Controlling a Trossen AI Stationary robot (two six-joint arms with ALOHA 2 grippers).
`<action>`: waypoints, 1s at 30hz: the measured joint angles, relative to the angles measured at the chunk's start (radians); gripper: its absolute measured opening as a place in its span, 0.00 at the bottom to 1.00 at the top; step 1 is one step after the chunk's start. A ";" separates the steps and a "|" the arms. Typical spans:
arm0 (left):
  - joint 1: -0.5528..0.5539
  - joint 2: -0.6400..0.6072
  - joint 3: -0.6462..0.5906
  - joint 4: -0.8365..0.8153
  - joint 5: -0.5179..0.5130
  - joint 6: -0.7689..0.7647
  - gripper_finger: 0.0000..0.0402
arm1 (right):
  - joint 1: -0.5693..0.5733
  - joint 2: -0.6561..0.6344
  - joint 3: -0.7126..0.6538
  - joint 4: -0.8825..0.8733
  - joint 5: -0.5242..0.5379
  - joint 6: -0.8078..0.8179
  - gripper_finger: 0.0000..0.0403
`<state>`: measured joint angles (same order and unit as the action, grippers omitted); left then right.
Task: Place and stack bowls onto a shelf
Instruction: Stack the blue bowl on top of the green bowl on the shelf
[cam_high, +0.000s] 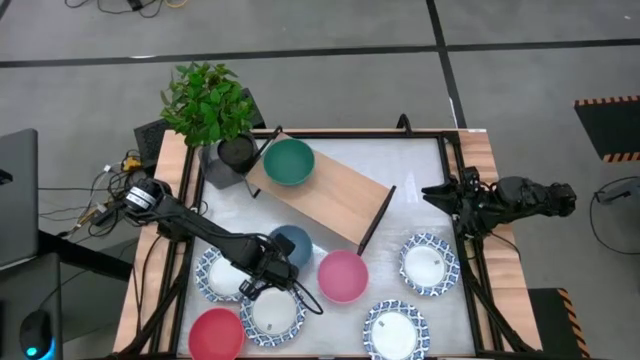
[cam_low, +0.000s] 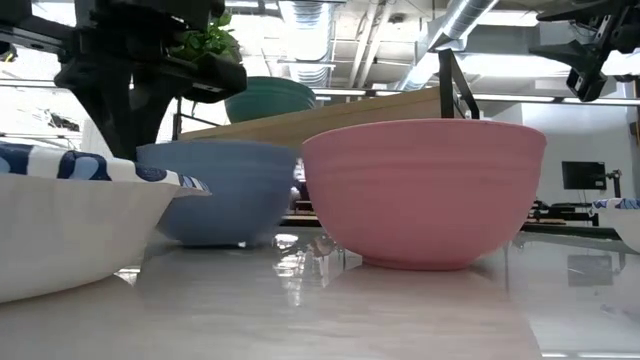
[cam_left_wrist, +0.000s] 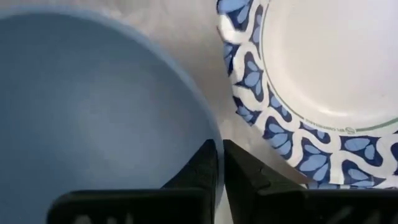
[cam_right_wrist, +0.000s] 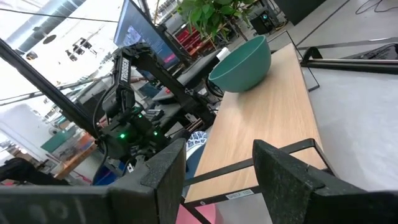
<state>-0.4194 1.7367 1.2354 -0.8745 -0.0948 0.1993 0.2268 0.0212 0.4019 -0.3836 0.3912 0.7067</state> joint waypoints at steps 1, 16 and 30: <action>0.000 0.000 0.000 -0.003 0.001 -0.001 0.02 | 0.000 0.000 0.000 0.000 0.000 0.000 0.53; -0.001 0.000 0.204 -0.159 0.048 -0.069 0.00 | 0.000 0.000 0.000 -0.020 0.000 0.000 0.53; 0.034 -0.001 0.675 -0.483 0.002 -0.100 0.00 | 0.000 0.000 0.000 -0.017 0.000 -0.007 0.53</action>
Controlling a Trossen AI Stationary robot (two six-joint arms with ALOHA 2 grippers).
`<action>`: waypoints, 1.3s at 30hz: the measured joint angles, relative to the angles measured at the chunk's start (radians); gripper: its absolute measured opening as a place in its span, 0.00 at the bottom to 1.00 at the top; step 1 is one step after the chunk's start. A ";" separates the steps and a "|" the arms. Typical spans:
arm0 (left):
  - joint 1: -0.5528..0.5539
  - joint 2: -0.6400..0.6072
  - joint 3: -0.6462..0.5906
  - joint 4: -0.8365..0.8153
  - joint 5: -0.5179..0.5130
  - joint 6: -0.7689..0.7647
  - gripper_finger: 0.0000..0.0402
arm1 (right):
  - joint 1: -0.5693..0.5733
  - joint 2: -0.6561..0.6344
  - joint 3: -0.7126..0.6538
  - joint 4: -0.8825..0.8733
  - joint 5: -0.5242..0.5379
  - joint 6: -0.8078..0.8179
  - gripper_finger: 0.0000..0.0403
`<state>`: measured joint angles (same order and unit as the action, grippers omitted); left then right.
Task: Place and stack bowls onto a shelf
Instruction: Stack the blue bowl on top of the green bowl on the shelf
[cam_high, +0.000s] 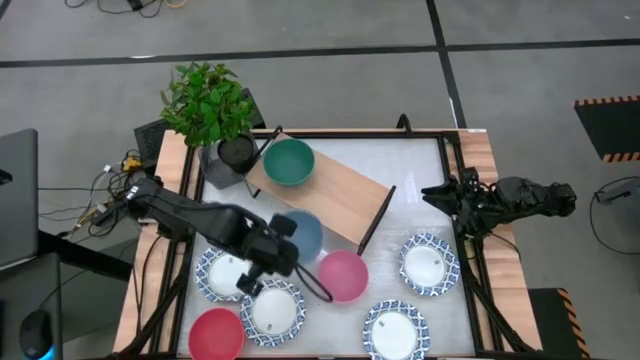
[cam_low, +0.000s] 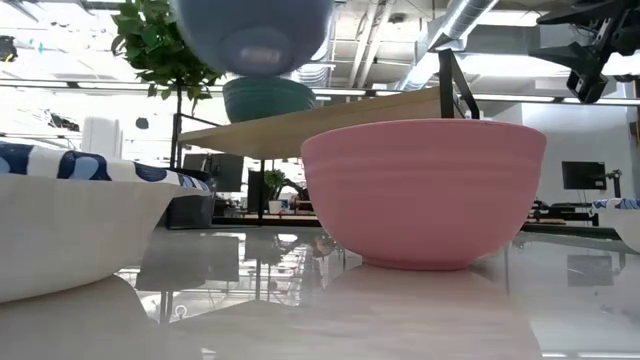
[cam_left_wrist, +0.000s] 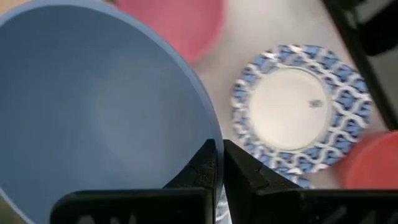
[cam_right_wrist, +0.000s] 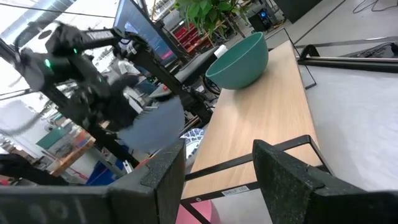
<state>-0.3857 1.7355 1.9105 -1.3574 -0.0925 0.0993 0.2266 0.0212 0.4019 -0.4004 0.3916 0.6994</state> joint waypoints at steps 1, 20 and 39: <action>0.010 0.000 0.033 -0.023 -0.024 -0.002 0.00 | 0.000 0.000 0.000 -0.001 0.000 0.000 0.53; 0.379 -0.001 0.264 -0.213 -0.250 0.130 0.00 | 0.000 0.000 0.000 -0.003 0.002 0.000 0.53; 0.515 0.001 0.034 -0.112 -0.154 0.210 0.00 | 0.000 0.000 0.000 -0.004 0.003 0.007 0.53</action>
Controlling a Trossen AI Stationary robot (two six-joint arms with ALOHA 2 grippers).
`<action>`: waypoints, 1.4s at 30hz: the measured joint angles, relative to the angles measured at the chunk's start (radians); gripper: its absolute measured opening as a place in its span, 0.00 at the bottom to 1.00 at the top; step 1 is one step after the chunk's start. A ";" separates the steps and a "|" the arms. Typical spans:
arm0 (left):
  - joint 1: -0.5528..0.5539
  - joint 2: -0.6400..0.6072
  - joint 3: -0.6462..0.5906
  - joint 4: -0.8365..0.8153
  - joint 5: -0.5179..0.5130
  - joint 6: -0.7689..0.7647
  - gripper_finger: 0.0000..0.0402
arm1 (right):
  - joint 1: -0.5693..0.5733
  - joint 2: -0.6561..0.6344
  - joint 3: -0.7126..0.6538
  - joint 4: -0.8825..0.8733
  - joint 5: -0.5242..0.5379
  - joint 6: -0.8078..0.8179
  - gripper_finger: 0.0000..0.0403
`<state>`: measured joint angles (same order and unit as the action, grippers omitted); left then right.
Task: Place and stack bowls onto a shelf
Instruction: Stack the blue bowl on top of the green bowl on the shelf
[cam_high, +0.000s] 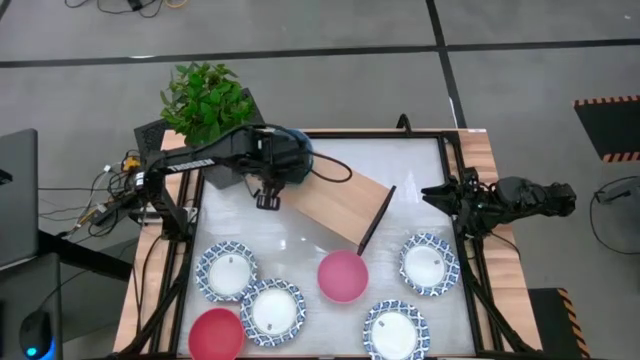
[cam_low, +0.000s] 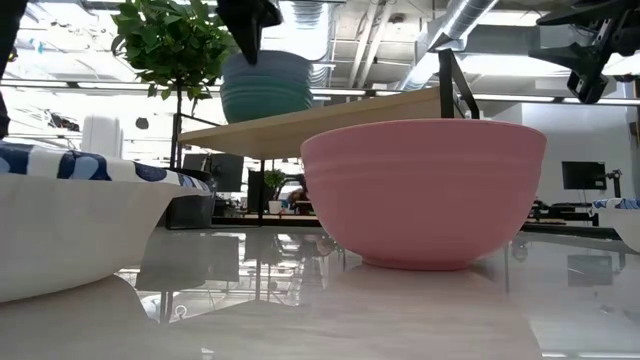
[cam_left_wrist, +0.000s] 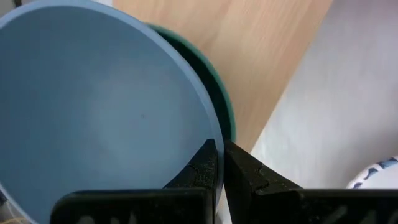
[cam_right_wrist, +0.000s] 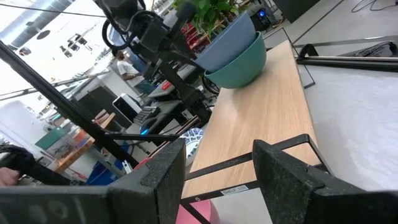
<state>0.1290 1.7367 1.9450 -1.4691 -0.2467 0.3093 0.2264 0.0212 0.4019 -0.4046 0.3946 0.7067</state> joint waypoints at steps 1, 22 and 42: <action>0.000 0.000 0.000 0.005 0.003 0.001 0.00 | 0.000 0.000 0.000 0.000 0.000 0.000 0.53; 0.017 0.000 0.000 0.025 0.007 0.031 0.21 | 0.000 0.000 0.000 -0.011 0.000 0.000 0.53; -0.030 0.006 0.119 0.088 -0.081 -0.159 0.12 | 0.000 0.000 0.000 -0.034 0.000 -0.007 0.53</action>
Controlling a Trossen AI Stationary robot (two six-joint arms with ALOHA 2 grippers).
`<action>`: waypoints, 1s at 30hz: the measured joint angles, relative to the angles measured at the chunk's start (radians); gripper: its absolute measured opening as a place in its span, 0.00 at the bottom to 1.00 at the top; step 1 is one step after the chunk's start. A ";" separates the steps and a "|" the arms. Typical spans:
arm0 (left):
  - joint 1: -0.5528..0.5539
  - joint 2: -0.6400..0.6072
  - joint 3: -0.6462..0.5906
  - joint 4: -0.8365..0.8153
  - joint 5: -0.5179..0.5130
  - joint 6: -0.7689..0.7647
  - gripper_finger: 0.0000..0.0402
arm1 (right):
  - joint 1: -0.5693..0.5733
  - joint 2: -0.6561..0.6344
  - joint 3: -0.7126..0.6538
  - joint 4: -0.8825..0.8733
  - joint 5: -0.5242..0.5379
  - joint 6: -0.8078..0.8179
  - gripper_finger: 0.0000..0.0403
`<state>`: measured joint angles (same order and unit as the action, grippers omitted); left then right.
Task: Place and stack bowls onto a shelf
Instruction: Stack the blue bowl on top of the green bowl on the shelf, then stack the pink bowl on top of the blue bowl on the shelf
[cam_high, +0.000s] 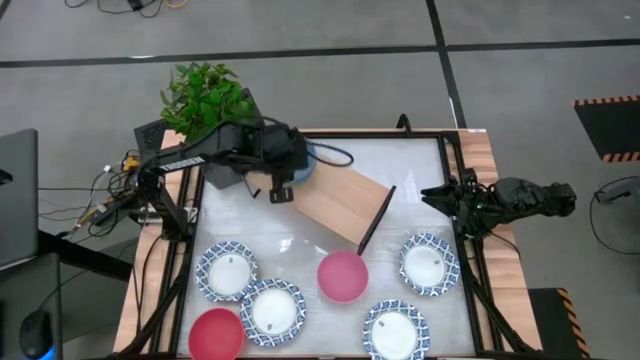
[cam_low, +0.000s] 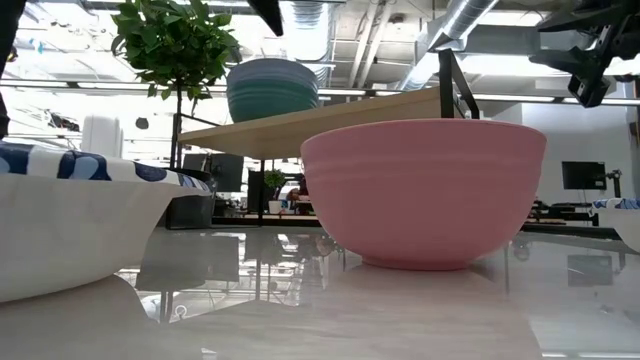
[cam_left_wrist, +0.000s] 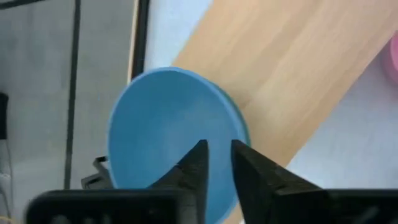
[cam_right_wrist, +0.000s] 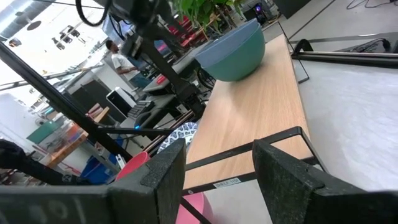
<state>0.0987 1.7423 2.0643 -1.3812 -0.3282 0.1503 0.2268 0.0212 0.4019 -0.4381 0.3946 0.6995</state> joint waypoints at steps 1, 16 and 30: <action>-0.008 0.005 -0.012 0.001 -0.004 0.002 0.09 | 0.000 0.000 0.000 0.000 0.000 0.000 0.53; -0.042 0.008 -0.189 0.102 -0.105 -0.025 0.00 | 0.000 0.000 0.000 -0.006 0.000 0.000 0.53; -0.185 0.010 -0.104 0.176 0.323 0.040 0.06 | 0.000 0.000 0.000 -0.004 0.000 0.000 0.53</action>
<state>-0.0862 1.7519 1.9607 -1.2051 -0.0051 0.1899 0.2267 0.0212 0.4015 -0.4423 0.3943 0.6994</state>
